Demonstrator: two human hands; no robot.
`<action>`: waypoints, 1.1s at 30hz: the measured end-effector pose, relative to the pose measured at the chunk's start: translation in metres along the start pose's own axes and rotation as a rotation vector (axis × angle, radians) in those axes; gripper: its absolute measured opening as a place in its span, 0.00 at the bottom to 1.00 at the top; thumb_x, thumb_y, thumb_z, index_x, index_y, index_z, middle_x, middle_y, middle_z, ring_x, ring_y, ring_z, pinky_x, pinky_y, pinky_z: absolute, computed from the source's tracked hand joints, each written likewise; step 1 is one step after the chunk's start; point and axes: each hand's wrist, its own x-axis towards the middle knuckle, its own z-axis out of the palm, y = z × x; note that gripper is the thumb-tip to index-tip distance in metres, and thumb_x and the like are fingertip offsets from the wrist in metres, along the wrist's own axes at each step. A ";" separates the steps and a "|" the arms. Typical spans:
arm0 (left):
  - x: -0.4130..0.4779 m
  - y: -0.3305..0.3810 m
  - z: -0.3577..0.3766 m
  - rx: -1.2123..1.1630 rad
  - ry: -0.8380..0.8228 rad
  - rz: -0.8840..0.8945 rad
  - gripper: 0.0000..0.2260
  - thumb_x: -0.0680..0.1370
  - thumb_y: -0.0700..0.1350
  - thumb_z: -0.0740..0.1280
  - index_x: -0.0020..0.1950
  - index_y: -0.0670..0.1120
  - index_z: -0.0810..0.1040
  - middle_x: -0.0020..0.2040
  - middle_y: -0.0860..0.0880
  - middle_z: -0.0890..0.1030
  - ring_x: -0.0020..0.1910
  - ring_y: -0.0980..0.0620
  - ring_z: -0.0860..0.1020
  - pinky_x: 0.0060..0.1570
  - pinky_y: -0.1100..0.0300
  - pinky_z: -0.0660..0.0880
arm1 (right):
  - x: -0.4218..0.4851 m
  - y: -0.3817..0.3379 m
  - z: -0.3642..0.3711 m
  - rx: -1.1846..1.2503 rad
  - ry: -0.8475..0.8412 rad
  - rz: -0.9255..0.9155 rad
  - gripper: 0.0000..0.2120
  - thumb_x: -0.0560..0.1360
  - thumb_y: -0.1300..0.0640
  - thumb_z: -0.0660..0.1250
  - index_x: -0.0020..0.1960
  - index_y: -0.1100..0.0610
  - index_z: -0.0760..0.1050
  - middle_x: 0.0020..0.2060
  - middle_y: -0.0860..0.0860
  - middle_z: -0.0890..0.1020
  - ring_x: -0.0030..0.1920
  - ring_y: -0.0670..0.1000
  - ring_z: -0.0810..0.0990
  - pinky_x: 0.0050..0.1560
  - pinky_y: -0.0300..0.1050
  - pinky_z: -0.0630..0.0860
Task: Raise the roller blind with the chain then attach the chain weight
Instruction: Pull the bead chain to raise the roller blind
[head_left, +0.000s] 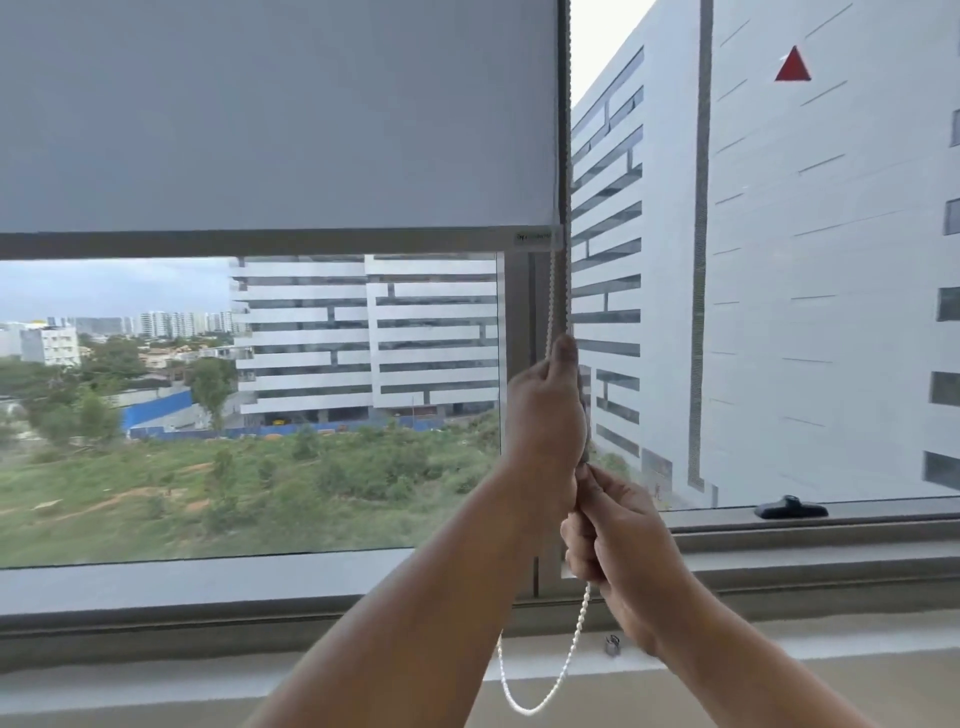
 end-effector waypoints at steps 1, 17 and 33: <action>-0.003 -0.012 -0.004 0.051 0.013 -0.048 0.24 0.81 0.59 0.60 0.28 0.50 0.61 0.26 0.49 0.60 0.21 0.52 0.56 0.24 0.61 0.54 | -0.005 0.014 -0.001 -0.026 0.014 0.033 0.21 0.81 0.53 0.58 0.29 0.51 0.71 0.18 0.50 0.63 0.19 0.47 0.57 0.22 0.40 0.53; -0.026 -0.090 -0.050 0.288 0.092 -0.324 0.23 0.82 0.56 0.58 0.30 0.48 0.65 0.22 0.54 0.65 0.22 0.54 0.62 0.23 0.60 0.58 | 0.022 0.030 -0.018 -0.257 0.149 0.176 0.08 0.76 0.58 0.61 0.46 0.59 0.78 0.41 0.56 0.81 0.43 0.52 0.78 0.43 0.46 0.71; 0.003 -0.013 -0.030 0.378 0.016 0.401 0.20 0.74 0.60 0.59 0.51 0.46 0.79 0.39 0.51 0.80 0.38 0.53 0.79 0.39 0.59 0.76 | 0.047 -0.012 0.008 -0.033 0.061 -0.126 0.21 0.82 0.52 0.55 0.35 0.58 0.76 0.19 0.52 0.65 0.15 0.48 0.61 0.18 0.36 0.58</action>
